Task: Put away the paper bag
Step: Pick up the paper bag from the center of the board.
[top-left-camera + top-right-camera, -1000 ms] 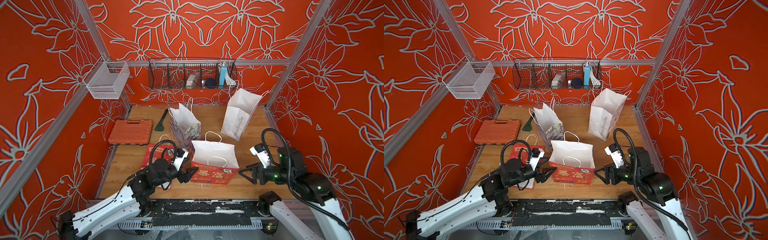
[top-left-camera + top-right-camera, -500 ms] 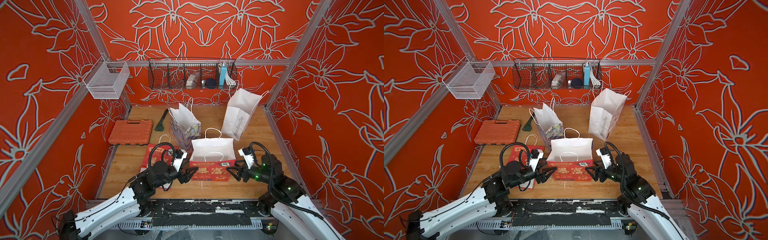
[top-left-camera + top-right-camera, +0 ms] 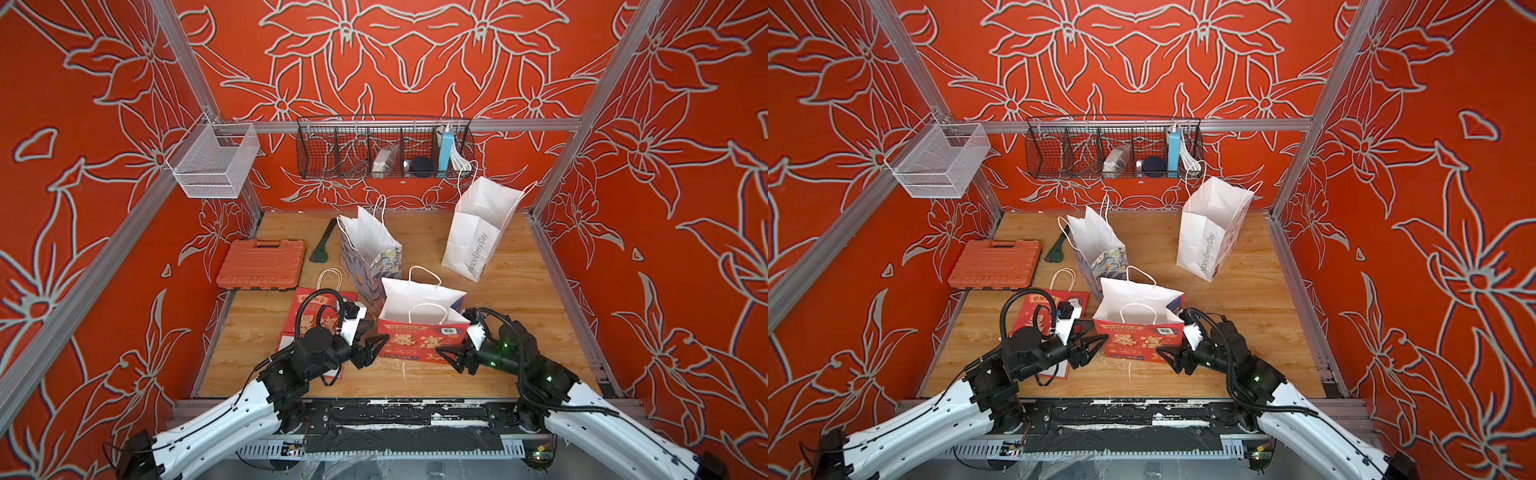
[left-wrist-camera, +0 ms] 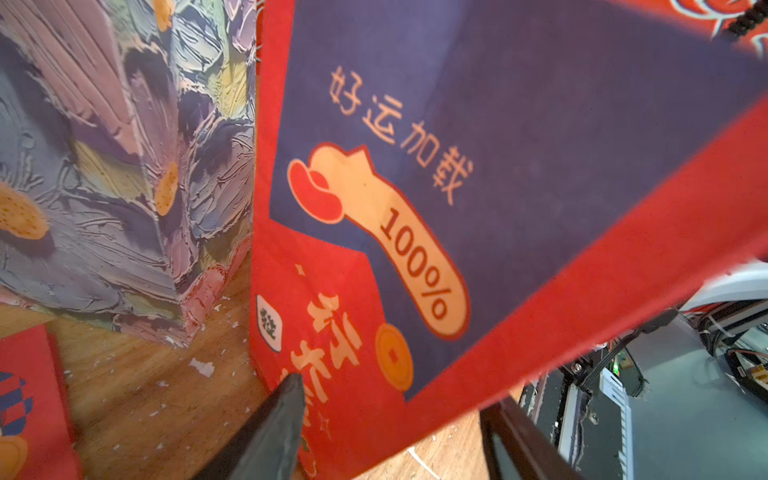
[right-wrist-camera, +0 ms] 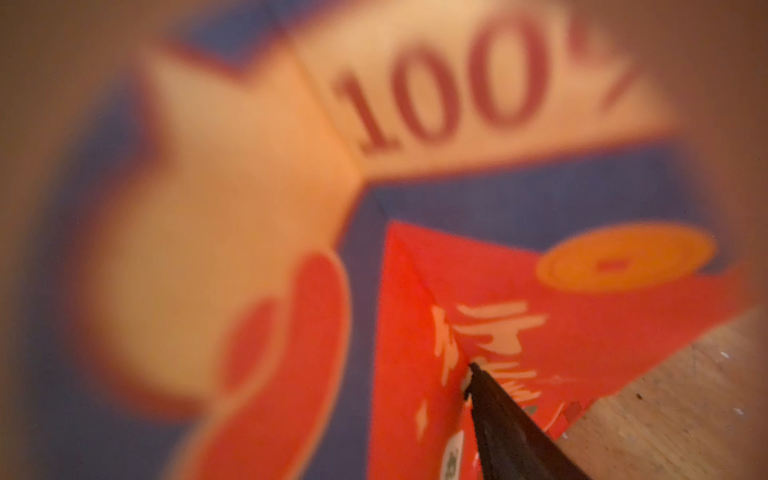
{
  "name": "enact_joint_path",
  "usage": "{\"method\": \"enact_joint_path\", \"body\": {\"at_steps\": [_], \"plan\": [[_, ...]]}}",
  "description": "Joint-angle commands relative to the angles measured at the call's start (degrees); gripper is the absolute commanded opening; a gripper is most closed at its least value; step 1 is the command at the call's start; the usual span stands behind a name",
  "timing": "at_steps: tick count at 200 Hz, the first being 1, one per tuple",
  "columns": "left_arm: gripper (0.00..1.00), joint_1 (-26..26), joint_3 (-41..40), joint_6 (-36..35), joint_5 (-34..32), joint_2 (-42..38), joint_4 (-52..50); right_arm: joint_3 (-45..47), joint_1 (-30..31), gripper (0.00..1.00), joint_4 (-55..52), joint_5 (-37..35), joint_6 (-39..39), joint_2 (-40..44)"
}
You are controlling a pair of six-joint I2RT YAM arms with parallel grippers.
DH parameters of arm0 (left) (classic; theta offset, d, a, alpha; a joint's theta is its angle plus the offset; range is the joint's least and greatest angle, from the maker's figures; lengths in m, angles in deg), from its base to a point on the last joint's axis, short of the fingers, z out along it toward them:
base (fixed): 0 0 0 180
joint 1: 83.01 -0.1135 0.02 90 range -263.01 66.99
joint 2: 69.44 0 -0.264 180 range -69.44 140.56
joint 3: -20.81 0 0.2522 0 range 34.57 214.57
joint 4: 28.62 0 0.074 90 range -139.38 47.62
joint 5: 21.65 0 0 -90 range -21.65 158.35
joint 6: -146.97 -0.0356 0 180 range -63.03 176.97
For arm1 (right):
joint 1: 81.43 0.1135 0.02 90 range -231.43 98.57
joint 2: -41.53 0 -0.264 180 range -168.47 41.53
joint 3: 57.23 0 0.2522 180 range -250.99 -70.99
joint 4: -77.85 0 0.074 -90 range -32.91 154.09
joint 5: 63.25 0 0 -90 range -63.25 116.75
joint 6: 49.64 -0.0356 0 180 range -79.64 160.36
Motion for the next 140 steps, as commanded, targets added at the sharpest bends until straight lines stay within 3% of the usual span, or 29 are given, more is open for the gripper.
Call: {"method": "enact_joint_path", "body": {"at_steps": [1,48,91,116,140], "plan": [[0.66,-0.8,0.0,-0.4,-0.3,1.9,1.7,0.4,0.3,0.74,3.2,-6.7,1.6,2.5],[0.65,-4.4,0.0,-1.3,8.7,8.2,8.1,2.3,1.2,0.72,0.3,-9.3,-1.5,9.4],[0.67,-4.8,0.0,0.8,17.0,14.0,12.0,1.1,1.2,0.7,4.2,-5.9,0.5,7.4],[0.71,-4.8,-3.3,6.6,17.4,16.0,19.2,0.8,1.2,0.7,6.2,-6.2,1.1,5.0],[0.82,-4.8,-4.6,8.9,11.9,14.8,16.6,0.2,1.3,0.7,5.3,-6.5,1.5,3.5]]}}
